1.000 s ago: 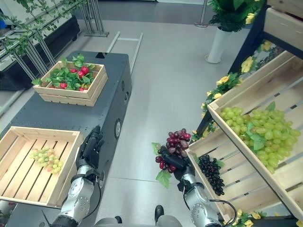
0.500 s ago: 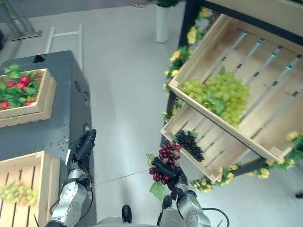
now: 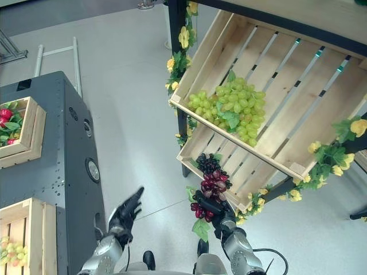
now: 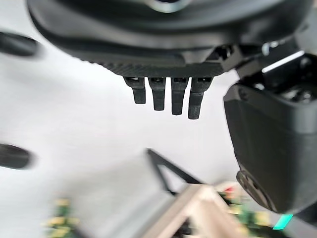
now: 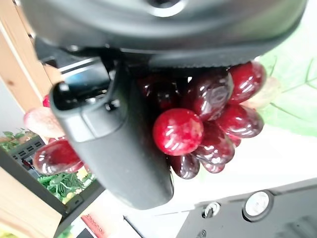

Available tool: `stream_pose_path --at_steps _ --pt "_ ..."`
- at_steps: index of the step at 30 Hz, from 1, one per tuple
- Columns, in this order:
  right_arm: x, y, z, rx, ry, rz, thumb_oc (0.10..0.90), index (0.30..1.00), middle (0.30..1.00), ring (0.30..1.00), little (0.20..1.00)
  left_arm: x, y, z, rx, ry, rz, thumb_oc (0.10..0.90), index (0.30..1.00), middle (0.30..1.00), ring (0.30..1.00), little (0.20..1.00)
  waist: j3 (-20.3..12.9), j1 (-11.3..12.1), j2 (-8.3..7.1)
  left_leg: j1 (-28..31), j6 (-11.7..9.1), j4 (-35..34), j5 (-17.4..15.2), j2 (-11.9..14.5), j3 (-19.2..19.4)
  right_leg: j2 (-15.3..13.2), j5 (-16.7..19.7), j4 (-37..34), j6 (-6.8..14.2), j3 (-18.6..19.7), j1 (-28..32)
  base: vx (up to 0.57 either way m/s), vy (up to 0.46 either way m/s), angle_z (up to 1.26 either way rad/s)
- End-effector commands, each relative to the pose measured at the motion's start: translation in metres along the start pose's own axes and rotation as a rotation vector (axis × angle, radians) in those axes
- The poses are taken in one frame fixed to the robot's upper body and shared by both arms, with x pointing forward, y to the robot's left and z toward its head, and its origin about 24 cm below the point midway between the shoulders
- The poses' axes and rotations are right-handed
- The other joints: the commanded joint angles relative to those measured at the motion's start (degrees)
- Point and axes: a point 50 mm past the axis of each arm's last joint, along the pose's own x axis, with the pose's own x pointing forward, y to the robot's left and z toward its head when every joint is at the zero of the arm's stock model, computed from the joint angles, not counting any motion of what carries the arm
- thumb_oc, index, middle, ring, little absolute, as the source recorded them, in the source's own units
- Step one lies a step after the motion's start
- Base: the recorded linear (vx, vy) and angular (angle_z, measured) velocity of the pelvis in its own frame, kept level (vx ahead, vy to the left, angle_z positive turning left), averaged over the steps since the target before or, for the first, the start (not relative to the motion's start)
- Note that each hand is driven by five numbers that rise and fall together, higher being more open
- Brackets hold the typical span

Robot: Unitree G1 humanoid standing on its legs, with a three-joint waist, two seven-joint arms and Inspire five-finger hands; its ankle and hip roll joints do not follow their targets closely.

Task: Pick up the fruits from the basket on one side to the basket on the other side

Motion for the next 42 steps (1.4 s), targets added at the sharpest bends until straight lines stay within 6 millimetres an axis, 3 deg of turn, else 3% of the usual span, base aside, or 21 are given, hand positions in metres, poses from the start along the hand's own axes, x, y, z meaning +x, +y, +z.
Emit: stream_pose_path --at_steps 1,11,12,15,18,31,42 --pt "0.018 0.049 0.065 0.028 -0.348 0.167 0.4 0.3 0.3 0.3 0.3 0.011 -0.01 0.041 0.024 -0.152 -0.05 0.8 0.9 0.9 0.9 0.9 1.56 -0.94 -2.66 -5.6 4.84 12.85 -11.13 -3.96 0.29 -3.8 -8.2 9.18 0.93 0.61 -0.41 -0.09 -0.03 -0.11" --pt "0.023 0.056 0.157 -0.048 -0.649 0.176 0.4 0.3 0.3 0.3 0.3 0.017 -0.027 0.084 0.074 -0.307 -0.116 0.8 0.9 0.9 0.9 0.9 8.71 -0.84 -2.24 -16.1 4.69 28.42 -15.78 -1.72 1.35 -5.76 -12.12 22.82 -0.53 -0.86 -9.89 -0.09 -0.004 -0.01" --pt "0.023 0.065 0.183 -0.068 -0.728 0.187 0.4 0.3 0.3 0.3 0.3 0.017 -0.033 0.099 0.079 -0.358 -0.148 0.8 0.9 0.9 0.9 0.9 10.34 -0.62 -1.94 -18.97 4.92 31.81 -16.8 -1.27 1.35 -6.47 -13.24 27.08 -0.94 -1.35 -12.96 -0.07 0.039 -0.05" --pt "0.021 0.075 0.205 -0.082 -0.795 0.195 0.4 0.3 0.3 0.3 0.3 0.016 -0.038 0.11 0.093 -0.399 -0.171 0.8 0.9 0.9 0.9 0.9 11.5 -0.42 -1.67 -21.41 5.25 34.41 -17.73 -1.14 1.12 -7.21 -14.0 30.38 -1.2 -1.61 -15.6 -0.05 0.045 -0.02" --pt "0.01 0.08 0.255 -0.117 -0.943 0.176 0.4 0.3 0.3 0.3 0.3 0.012 -0.051 0.123 0.092 -0.442 -0.235 0.8 0.9 0.9 0.9 0.9 13.68 0.12 -1.05 -26.43 6.17 39.58 -19.69 -1.52 0.23 -8.34 -15.23 35.84 -1.69 -1.69 -20.58 -0.02 0.066 0.07" --pt "-0.035 0.081 0.372 -0.271 -1.189 -0.02 0.4 0.3 0.3 0.3 0.3 0.002 -0.064 0.116 0.141 -0.426 -0.306 0.8 0.9 0.9 0.9 0.9 15.6 1.83 -0.15 -37.9 6.98 46.4 -20.86 -2.3 -2.05 -7.41 -16.05 41.22 -3.1 -1.7 -30.55 -0.01 0.008 0.02" --pt "-0.06 0.067 0.428 -0.477 -1.135 -0.333 0.4 0.3 0.3 0.3 0.3 -0.004 -0.065 0.13 0.187 -0.451 -0.348 0.8 0.9 0.9 0.9 0.9 15.6 4.09 -0.5 -44.94 7.58 49.98 -21.06 -2.81 -4.88 -7.0 -15.74 43.81 -3.9 -2.7 -36.32 -0.01 -0.053 -0.01"
